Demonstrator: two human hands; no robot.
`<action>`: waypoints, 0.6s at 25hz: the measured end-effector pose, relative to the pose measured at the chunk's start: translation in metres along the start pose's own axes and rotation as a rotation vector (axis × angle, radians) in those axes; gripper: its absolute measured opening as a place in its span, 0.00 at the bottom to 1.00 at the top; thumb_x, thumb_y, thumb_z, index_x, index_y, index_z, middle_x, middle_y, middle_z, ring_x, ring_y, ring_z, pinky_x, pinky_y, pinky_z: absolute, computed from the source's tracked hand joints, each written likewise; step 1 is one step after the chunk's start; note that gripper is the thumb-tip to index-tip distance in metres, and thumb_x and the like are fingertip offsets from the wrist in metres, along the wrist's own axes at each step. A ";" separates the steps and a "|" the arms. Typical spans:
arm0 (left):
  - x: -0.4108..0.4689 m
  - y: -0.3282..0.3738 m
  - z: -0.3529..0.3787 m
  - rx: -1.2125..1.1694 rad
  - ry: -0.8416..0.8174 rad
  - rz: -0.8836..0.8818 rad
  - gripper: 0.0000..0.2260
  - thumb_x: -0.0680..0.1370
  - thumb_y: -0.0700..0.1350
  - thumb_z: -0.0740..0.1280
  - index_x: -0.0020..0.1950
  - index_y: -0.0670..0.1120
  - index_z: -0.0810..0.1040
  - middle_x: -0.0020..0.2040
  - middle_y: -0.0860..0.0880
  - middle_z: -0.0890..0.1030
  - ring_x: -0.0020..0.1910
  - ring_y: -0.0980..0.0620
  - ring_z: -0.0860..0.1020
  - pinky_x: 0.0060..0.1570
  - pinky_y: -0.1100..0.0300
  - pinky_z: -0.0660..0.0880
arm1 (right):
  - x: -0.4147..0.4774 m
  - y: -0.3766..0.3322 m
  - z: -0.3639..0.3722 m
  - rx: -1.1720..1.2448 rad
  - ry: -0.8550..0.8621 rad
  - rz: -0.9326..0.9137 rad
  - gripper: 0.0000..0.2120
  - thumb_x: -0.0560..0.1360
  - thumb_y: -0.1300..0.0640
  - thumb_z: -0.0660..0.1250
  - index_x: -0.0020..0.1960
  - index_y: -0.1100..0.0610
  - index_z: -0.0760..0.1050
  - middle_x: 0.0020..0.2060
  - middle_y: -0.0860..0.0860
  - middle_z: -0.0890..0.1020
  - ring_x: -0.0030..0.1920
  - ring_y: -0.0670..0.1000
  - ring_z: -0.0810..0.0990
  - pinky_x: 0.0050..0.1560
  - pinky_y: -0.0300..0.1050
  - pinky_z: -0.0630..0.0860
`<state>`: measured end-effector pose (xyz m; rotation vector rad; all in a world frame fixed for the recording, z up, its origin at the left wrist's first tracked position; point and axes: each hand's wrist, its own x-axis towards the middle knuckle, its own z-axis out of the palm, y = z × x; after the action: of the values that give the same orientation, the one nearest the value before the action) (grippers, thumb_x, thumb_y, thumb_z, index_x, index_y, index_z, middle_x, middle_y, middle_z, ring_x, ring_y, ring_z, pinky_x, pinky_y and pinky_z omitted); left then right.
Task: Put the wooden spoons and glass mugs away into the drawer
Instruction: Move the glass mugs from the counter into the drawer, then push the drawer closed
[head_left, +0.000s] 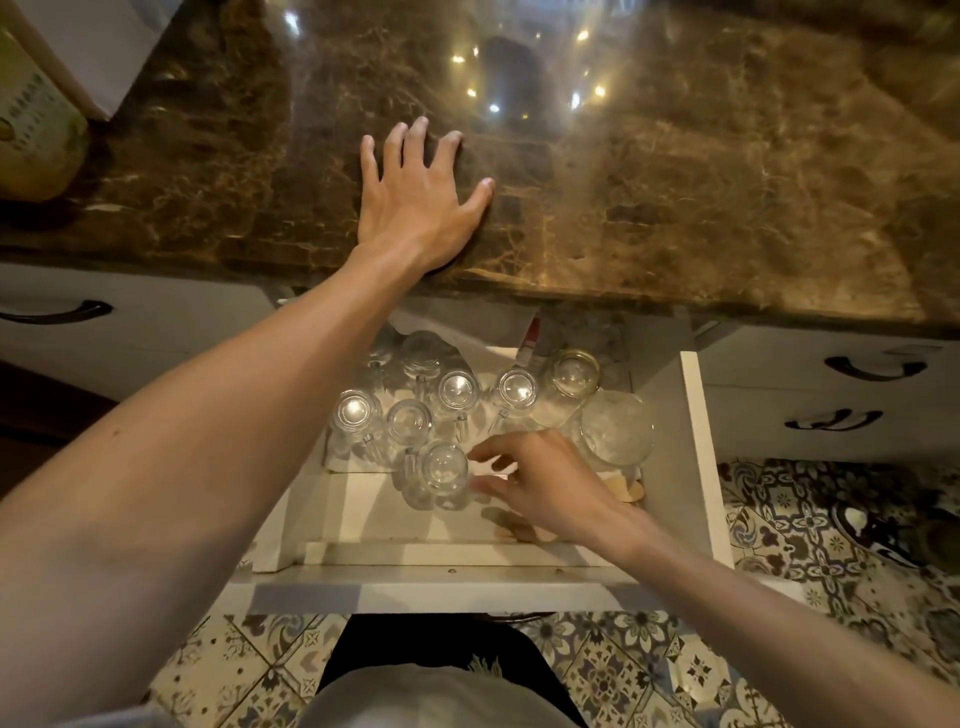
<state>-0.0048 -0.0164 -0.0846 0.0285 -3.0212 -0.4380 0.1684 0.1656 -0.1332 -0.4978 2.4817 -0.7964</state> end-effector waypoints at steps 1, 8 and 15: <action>0.000 0.000 0.000 -0.002 0.001 0.003 0.29 0.78 0.63 0.52 0.75 0.50 0.60 0.77 0.43 0.56 0.76 0.45 0.50 0.73 0.44 0.42 | -0.012 -0.015 -0.009 0.195 0.110 -0.006 0.13 0.73 0.47 0.70 0.55 0.49 0.81 0.49 0.44 0.85 0.47 0.41 0.82 0.47 0.39 0.79; -0.008 0.001 0.000 0.033 -0.021 0.003 0.28 0.79 0.61 0.49 0.76 0.50 0.56 0.78 0.43 0.53 0.77 0.46 0.48 0.74 0.46 0.41 | -0.129 -0.048 -0.007 1.567 1.158 0.330 0.20 0.74 0.43 0.60 0.27 0.52 0.72 0.23 0.47 0.71 0.24 0.46 0.69 0.25 0.33 0.68; -0.012 -0.002 0.002 0.039 -0.018 0.023 0.28 0.80 0.62 0.48 0.77 0.50 0.55 0.78 0.44 0.52 0.77 0.47 0.48 0.74 0.47 0.41 | -0.129 -0.031 0.094 2.242 0.875 1.186 0.14 0.75 0.55 0.53 0.34 0.59 0.68 0.24 0.54 0.70 0.27 0.51 0.65 0.30 0.41 0.61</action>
<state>0.0069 -0.0170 -0.0879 -0.0074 -3.0439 -0.3798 0.3313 0.1612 -0.1381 1.9561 0.3804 -2.3236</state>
